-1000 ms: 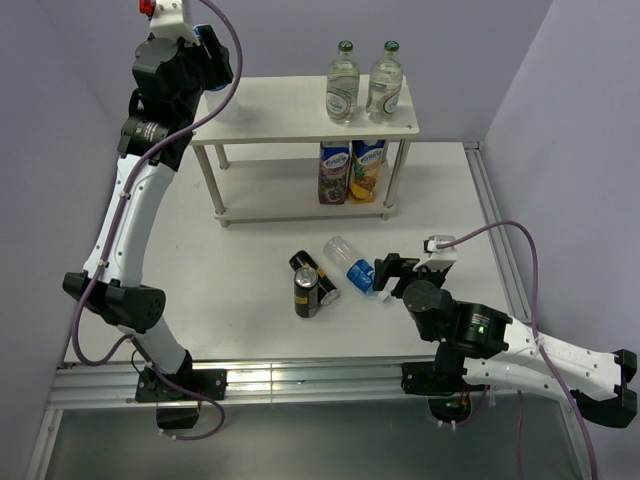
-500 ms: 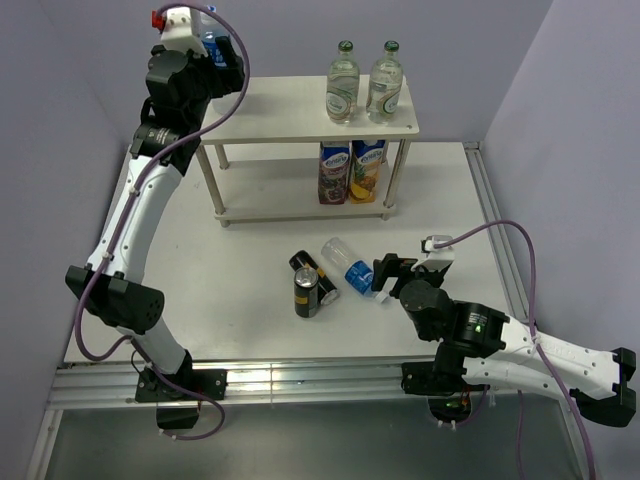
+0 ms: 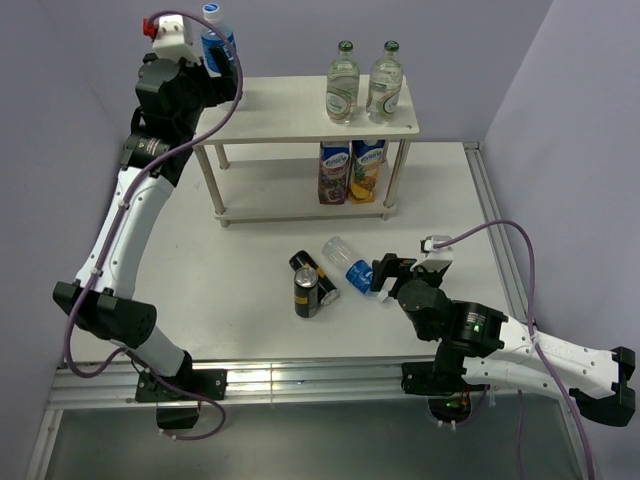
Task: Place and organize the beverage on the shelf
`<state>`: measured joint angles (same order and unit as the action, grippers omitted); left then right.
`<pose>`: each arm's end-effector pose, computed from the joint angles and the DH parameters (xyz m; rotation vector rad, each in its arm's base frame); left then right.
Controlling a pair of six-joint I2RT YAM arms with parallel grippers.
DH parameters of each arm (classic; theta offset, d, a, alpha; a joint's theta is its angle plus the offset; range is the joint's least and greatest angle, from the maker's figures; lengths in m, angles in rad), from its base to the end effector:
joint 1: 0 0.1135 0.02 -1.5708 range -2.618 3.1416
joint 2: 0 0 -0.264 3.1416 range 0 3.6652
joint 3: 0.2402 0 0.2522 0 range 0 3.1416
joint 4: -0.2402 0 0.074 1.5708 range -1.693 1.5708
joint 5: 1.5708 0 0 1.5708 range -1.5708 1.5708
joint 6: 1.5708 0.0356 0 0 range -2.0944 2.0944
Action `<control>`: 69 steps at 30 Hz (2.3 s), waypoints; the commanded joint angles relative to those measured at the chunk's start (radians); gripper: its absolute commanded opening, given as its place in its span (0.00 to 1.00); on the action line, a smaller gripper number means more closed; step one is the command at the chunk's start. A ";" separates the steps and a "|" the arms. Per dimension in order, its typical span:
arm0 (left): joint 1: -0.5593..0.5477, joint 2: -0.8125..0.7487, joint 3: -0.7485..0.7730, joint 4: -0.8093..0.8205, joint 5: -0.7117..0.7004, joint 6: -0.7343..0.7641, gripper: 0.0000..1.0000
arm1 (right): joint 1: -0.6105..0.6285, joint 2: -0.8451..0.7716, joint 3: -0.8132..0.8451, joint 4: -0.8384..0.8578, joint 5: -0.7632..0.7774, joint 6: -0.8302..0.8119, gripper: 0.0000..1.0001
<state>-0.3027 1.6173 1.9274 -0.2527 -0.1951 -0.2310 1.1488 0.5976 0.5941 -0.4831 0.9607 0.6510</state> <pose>0.3419 -0.0995 0.5153 -0.1025 1.5175 -0.2797 0.0800 0.1070 0.2770 0.1021 1.8472 0.2609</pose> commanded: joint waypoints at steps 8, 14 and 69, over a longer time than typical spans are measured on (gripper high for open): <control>-0.120 -0.270 -0.160 -0.132 0.281 0.160 0.99 | 0.003 -0.007 -0.002 0.024 0.016 0.022 1.00; -0.477 -0.246 -0.169 -0.365 0.378 0.367 0.97 | 0.003 -0.019 0.035 0.003 0.013 0.022 1.00; -0.840 0.641 -0.249 -0.250 0.083 0.556 0.82 | 0.003 -0.225 0.266 -0.299 0.194 0.067 1.00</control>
<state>-1.1404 2.1899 1.6852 -0.3775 -0.1547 0.3428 1.1469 0.3531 0.8608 -0.8490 1.1774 0.7120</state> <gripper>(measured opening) 0.829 0.997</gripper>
